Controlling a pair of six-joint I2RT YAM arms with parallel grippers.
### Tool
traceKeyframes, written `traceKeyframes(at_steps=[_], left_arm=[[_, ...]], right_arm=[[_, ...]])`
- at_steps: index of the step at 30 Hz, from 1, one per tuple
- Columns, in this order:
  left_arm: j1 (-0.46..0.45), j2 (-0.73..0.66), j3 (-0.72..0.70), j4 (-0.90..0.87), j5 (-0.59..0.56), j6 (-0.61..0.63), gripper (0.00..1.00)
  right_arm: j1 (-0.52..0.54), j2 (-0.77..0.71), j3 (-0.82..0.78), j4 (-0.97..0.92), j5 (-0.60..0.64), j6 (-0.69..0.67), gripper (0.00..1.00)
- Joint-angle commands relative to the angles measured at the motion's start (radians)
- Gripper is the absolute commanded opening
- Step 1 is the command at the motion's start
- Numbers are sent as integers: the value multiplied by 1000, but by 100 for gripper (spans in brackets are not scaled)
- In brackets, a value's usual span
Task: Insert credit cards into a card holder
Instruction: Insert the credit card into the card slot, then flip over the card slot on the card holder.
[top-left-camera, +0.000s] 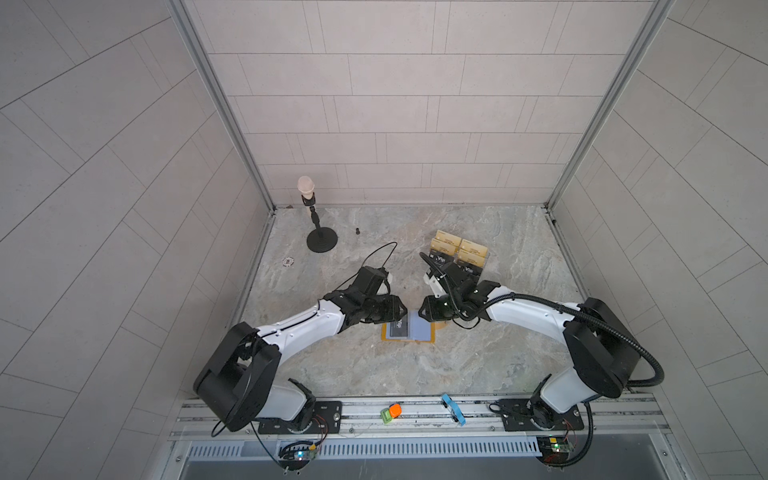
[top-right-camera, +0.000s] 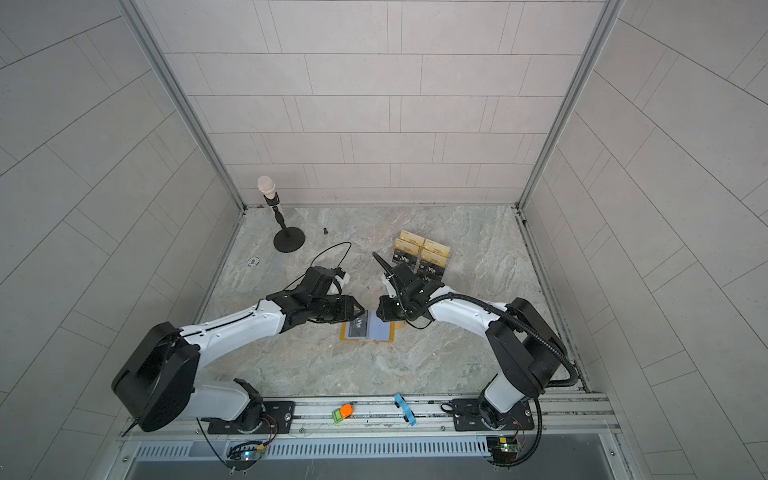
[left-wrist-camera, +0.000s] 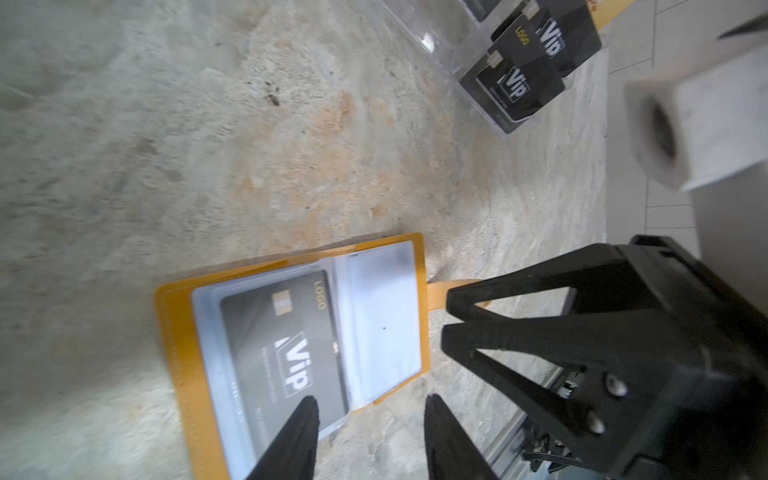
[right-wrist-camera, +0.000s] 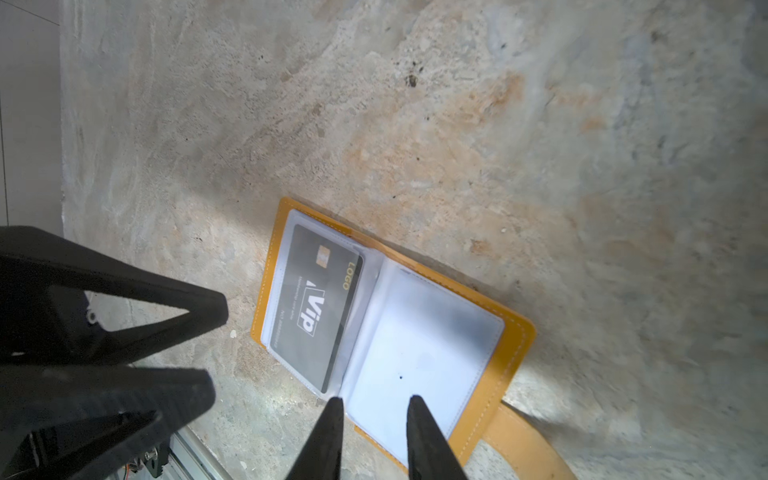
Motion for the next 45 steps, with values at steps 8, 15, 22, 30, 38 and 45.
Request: traceKeyframes(at_steps=[8,15,22,30,38,45], left_arm=[[-24,108,10,151,5,-53,52],[-42,151,23,154,-5,-55,52],[-48,205,38,157,30,-57,49],[-50,246,32,188,94,-66,47],[-50,301,28,228,129,-85,45],[-50,328,22,265,146,-100,43]], right_arm=[[-1,95,-11,25,0,-34,28],[-17,91,-49,17,26,-29,26],[-17,106,-49,6,46,-38,24],[-16,116,-75,11,67,-39,22],[-17,132,-90,41,61,-23,22],[-17,136,-103,46,62,-18,22]])
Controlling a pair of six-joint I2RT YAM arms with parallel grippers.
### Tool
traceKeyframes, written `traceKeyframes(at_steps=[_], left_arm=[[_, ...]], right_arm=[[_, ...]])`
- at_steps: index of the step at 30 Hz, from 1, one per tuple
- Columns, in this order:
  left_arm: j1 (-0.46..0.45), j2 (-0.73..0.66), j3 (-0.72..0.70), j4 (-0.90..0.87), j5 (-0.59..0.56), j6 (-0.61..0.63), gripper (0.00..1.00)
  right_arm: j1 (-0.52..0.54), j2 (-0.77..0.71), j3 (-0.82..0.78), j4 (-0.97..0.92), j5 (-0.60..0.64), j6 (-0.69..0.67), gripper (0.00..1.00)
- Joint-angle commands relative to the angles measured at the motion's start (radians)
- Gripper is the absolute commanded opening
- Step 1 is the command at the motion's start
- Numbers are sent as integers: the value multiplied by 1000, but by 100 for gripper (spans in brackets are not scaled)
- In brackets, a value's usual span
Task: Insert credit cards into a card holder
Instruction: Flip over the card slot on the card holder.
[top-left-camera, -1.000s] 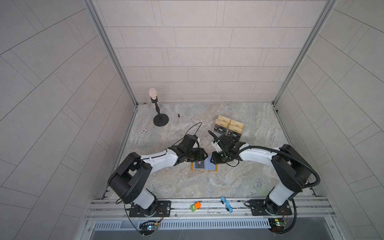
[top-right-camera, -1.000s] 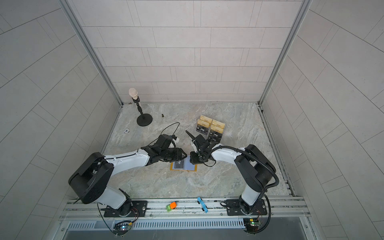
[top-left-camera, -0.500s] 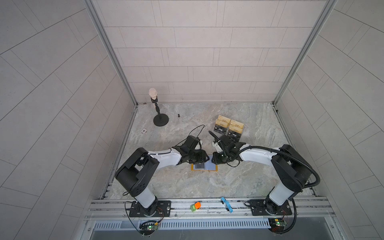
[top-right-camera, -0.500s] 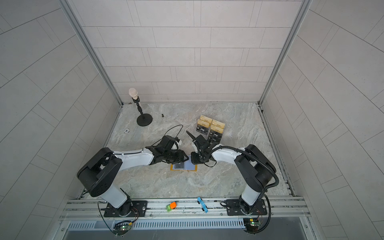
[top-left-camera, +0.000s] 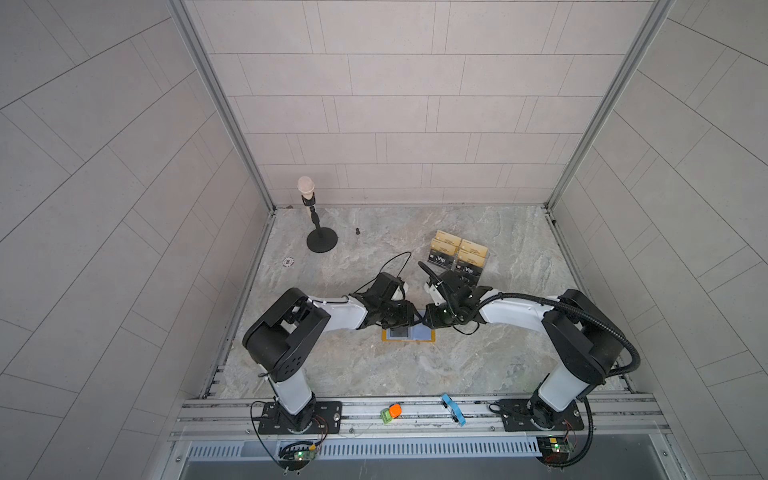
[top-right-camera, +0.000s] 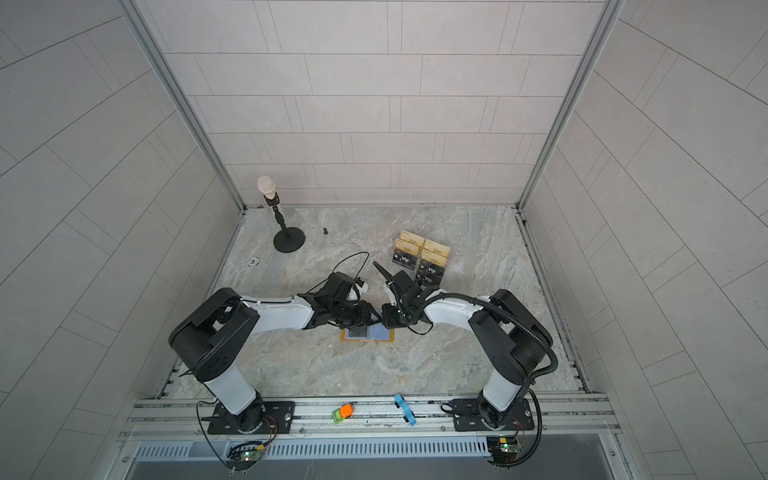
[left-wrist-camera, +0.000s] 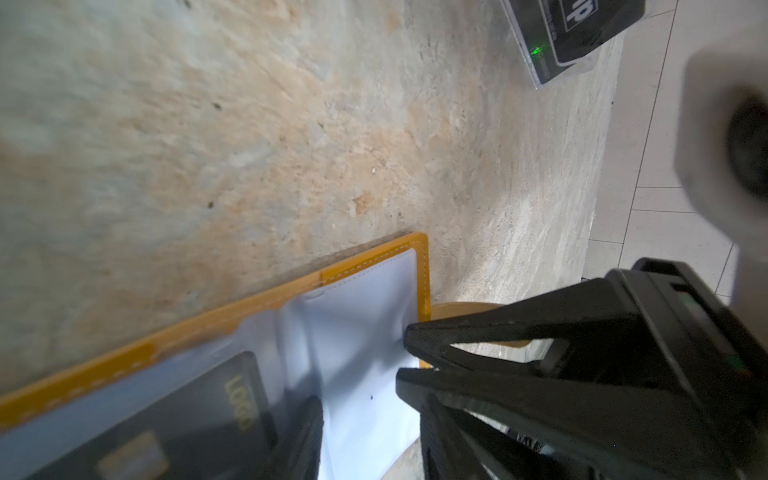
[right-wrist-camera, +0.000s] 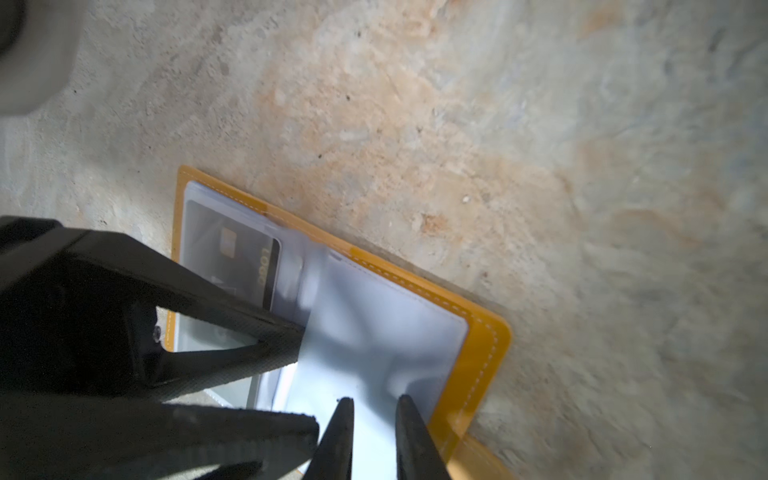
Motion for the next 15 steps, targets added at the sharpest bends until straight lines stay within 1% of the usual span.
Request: traceKeyframes(at_steps=[1,7,11,15], left_arm=[[-5,24,2,21,15,-14,42],[-4,40,-23,104,44,-69,41],[-3,49,-46,175,64,-110,38],[-3,66,-49,208,70,-135,31]], right_arm=[[-5,40,-40,-35,47,4,22],[-4,37,-40,-31,44,8,22],[-5,36,-41,-26,42,14,22],[-4,32,-45,-9,30,23,22]])
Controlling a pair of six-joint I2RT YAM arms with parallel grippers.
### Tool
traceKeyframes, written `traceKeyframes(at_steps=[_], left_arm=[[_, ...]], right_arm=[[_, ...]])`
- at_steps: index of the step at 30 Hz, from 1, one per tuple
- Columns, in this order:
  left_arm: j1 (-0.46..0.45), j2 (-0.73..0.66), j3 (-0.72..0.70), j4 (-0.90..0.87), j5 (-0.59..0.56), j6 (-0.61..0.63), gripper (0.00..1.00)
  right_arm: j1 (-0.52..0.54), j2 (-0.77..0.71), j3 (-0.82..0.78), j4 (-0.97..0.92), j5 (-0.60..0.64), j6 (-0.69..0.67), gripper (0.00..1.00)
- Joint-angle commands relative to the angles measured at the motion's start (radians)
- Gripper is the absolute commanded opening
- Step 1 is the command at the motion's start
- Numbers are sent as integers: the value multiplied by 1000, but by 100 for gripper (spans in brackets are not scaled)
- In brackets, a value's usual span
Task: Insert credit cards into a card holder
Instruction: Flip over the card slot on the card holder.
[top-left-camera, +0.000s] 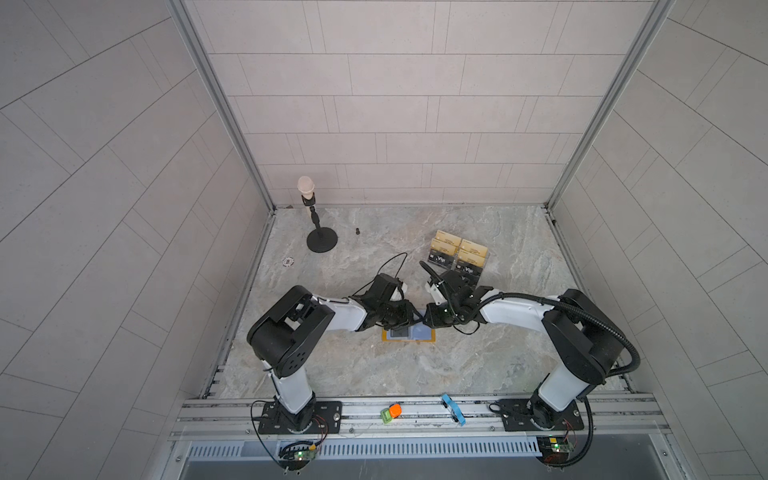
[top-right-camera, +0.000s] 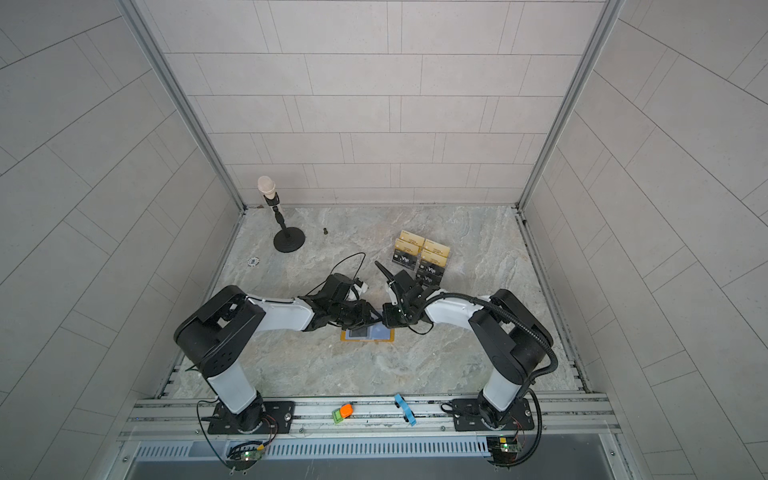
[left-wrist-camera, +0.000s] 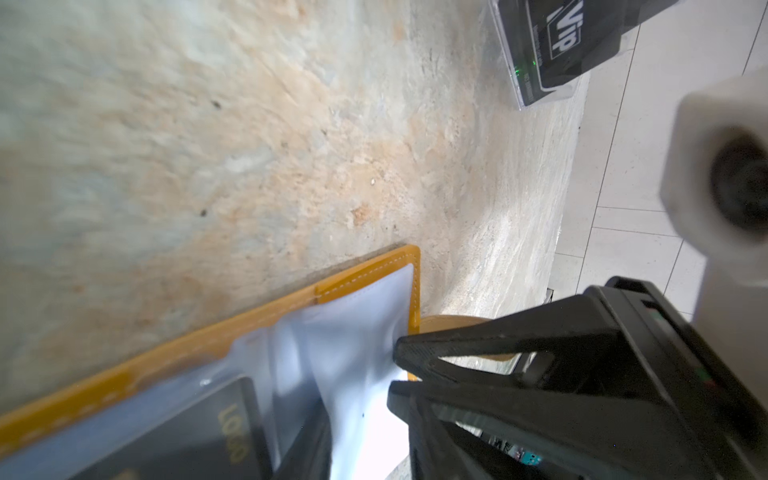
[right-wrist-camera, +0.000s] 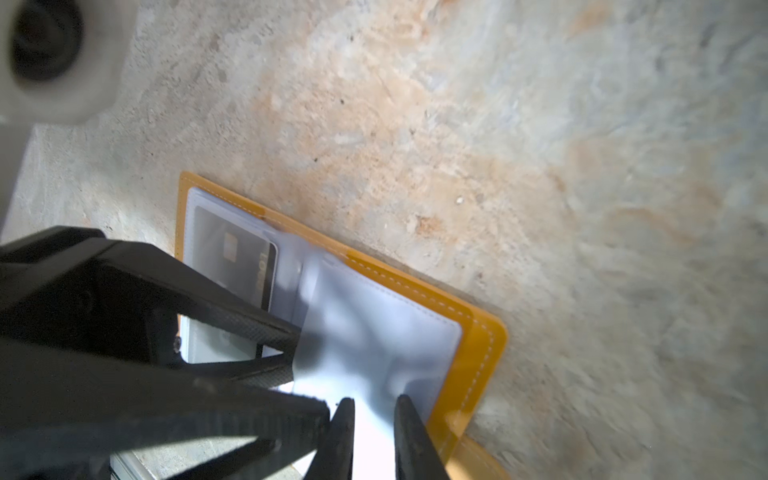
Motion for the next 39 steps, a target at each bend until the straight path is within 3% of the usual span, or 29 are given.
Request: traceKeyframes(at_steps=[1,12,25,39], left_arm=[[-14,31,-9,63,16,-28,30],[-14,16,9,-63,-45,11,23],[-1,-35,5,-94,-59,30,10],[19,-64,-24,-57,-23,42,3]], right_arm=[[2,33,-40,-16,44,10,22],[1,-5,-7,-30,48,21,22],[0,-124,35,-105,96,10,26],[-3,-136,-4,-79,100,19,26]])
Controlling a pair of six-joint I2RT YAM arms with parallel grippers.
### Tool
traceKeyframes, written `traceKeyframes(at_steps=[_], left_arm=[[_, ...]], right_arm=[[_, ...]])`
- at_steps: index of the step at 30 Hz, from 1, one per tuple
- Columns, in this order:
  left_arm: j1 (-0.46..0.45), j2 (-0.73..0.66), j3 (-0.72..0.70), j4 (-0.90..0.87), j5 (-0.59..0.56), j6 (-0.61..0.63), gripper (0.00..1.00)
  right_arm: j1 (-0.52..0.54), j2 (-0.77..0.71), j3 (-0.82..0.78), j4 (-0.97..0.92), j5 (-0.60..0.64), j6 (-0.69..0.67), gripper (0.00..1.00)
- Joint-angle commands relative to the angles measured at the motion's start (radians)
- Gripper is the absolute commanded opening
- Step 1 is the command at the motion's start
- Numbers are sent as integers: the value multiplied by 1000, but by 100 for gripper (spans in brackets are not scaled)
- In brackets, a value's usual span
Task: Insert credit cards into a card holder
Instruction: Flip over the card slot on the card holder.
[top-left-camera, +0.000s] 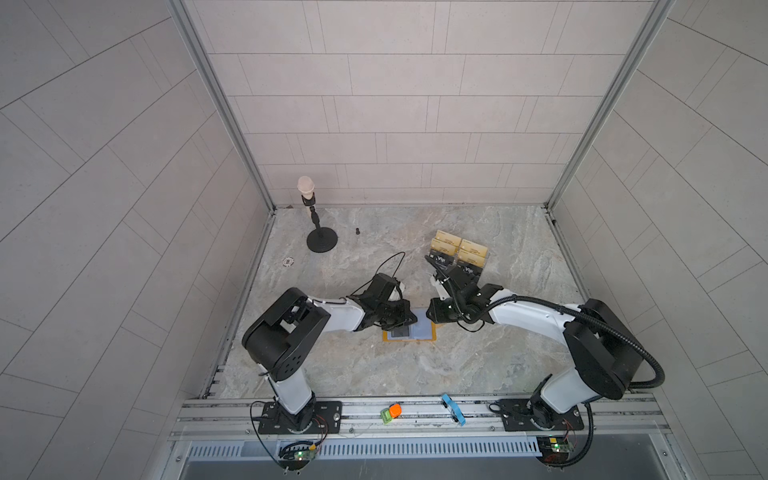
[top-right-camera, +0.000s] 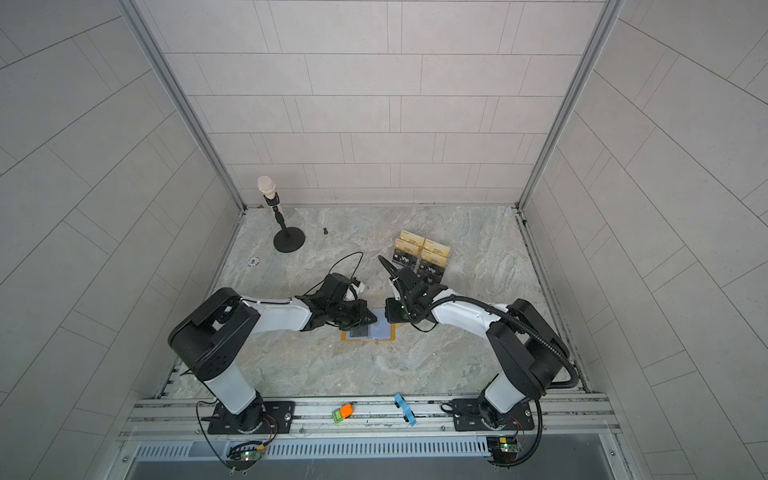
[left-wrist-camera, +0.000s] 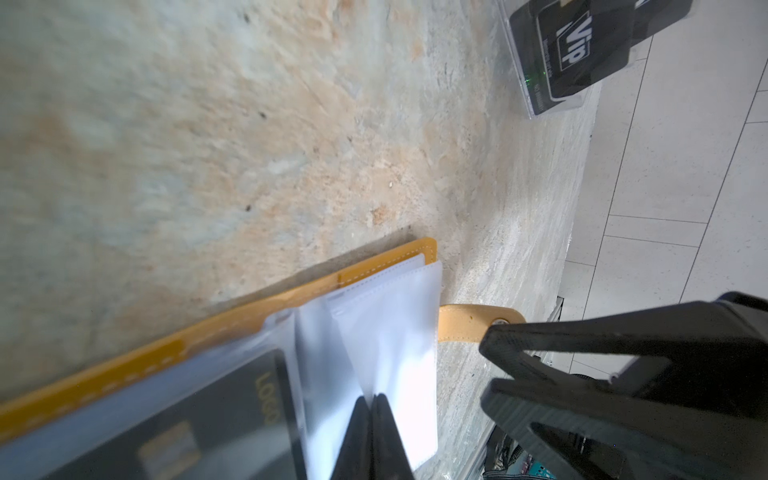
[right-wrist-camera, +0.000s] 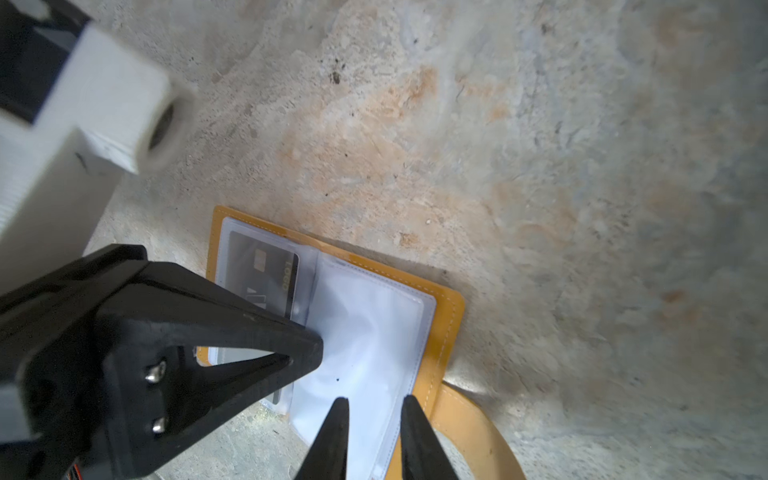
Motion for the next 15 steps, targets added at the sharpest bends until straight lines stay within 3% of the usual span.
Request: traceKeyframes(at_steps=[1,15], left_arm=[[10,-27,-25,12,16,21,2],[49,-71,-68,43,44,32,2]], right_arm=[[-3,-27,-18,2,22,4,26],[-7,-25,-53,52,-1,16,19]])
